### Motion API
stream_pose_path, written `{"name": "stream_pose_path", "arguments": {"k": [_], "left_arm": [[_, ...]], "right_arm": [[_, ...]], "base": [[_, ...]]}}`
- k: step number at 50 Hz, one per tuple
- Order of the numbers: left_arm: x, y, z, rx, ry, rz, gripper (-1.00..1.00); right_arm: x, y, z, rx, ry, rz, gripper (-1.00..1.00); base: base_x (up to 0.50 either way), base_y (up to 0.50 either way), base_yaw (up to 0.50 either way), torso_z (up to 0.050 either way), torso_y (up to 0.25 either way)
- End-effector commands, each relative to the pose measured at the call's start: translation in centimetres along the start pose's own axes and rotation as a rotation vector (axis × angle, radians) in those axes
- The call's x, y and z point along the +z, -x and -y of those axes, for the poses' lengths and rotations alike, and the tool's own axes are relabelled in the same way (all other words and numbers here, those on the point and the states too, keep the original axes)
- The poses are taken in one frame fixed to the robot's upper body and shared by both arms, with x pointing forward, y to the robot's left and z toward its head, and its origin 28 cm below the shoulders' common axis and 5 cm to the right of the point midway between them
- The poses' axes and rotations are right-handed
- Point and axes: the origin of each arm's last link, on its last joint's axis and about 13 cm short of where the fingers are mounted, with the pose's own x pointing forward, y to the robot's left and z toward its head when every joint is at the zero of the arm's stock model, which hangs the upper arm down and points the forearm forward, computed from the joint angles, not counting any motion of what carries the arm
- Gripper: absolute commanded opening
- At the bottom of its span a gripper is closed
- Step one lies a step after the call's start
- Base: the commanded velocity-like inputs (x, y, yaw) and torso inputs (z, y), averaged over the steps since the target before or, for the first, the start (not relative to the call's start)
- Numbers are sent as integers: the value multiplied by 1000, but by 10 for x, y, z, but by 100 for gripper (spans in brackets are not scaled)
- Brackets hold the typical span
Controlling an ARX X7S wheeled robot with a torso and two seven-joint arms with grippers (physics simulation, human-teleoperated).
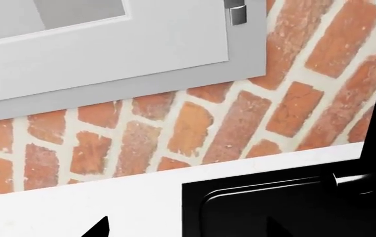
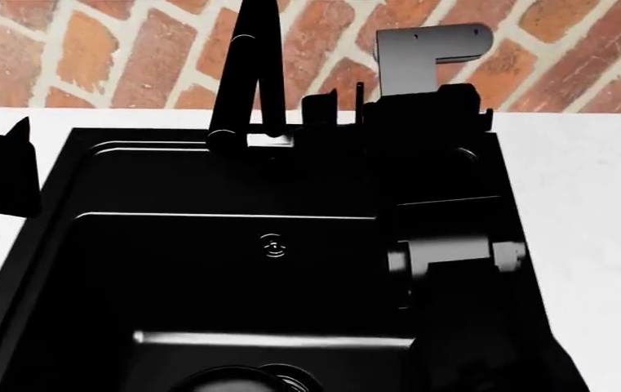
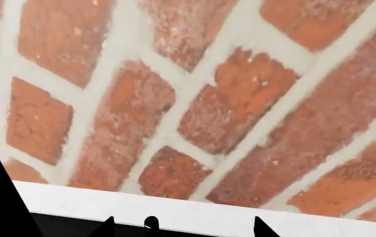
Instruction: Pick the pan and sponge and place them into the sink. Then turn on the water.
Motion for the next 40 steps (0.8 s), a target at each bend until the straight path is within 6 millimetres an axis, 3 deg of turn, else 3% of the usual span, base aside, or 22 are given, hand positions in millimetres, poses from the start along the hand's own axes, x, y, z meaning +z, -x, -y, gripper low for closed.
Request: {"name": "stream_pose_path", "arguments": {"k": [1, 40], "left_arm": [[2, 0, 0, -5, 35, 15, 100], [-2, 4, -5, 14, 85, -32, 100]], "right_arm": [[4, -1, -1, 3, -2, 10, 100], [7, 2, 11, -51, -33, -83, 100]], "base": [[0, 0, 0, 0, 0], [0, 0, 0, 0, 0]]}}
